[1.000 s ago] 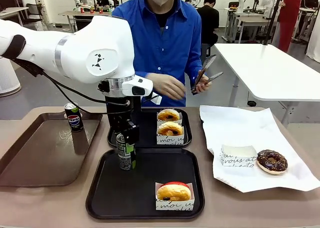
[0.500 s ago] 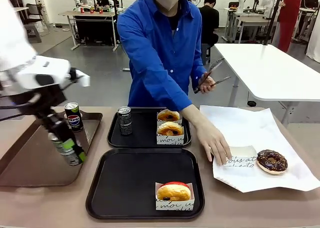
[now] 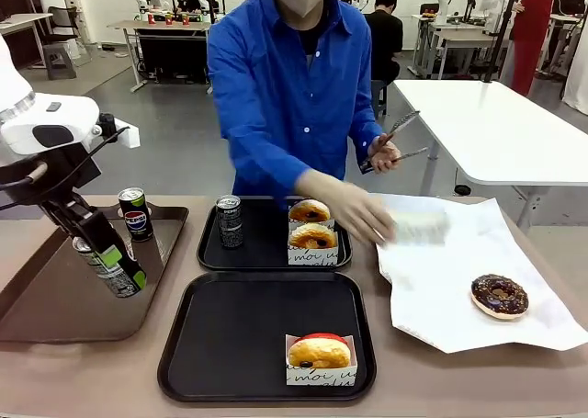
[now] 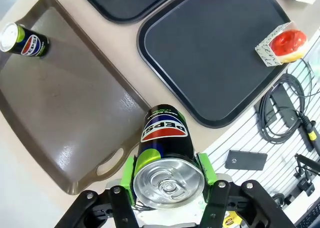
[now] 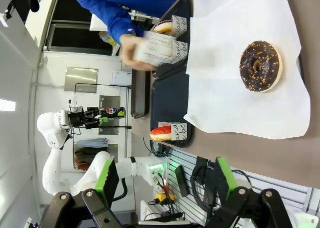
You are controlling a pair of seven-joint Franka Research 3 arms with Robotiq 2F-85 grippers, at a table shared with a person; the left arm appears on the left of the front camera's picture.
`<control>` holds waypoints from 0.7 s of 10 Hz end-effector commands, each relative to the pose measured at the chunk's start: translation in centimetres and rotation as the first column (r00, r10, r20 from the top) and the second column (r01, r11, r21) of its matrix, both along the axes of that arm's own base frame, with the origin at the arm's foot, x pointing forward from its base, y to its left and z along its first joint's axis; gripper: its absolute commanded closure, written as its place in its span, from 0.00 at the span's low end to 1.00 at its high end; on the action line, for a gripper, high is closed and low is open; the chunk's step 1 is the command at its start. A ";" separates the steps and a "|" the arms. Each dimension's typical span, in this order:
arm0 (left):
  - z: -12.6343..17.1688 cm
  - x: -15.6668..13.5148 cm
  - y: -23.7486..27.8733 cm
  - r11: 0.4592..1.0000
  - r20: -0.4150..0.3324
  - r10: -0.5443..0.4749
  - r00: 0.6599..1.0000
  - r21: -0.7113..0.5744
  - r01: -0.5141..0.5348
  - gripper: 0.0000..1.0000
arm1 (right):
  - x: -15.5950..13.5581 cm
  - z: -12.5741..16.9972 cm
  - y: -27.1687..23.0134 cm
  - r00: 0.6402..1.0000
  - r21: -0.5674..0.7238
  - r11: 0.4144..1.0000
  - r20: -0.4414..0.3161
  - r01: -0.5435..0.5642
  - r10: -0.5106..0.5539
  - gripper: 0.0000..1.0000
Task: Set up donuts and drinks on trays.
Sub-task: Pick up one Pepsi coke from the Handle tray and place it on the Flat Tray without a Pepsi coke.
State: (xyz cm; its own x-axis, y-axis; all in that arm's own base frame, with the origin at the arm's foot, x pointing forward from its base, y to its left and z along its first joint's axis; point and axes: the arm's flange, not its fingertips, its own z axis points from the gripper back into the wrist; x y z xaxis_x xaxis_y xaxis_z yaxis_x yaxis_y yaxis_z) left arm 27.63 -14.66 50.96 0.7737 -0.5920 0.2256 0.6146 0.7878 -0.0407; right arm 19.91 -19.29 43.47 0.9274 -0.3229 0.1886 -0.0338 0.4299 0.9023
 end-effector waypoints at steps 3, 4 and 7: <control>0.0 -0.2 -0.3 1.000 0.003 -0.013 1.000 0.006 0.013 0.41 | 0.1 0.1 0.0 1.000 0.013 1.000 0.020 -0.003 0.003 0.00; 0.0 -0.2 -0.3 1.000 0.003 -0.013 1.000 0.006 0.013 0.41 | 0.1 0.1 0.0 1.000 0.013 1.000 0.020 -0.003 0.003 0.00; -0.1 -0.1 -0.3 1.000 0.000 -0.007 1.000 0.004 0.007 0.41 | 0.1 0.1 0.0 1.000 0.013 1.000 0.020 -0.003 0.003 0.00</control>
State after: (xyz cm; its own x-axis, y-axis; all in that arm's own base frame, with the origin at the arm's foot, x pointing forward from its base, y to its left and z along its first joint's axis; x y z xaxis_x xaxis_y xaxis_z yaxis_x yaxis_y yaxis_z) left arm 27.49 -14.92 50.88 0.7694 -0.5985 0.2232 0.6204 0.7834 -0.0378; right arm 19.91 -19.29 43.47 0.9275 -0.3229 0.1886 -0.0338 0.4299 0.9023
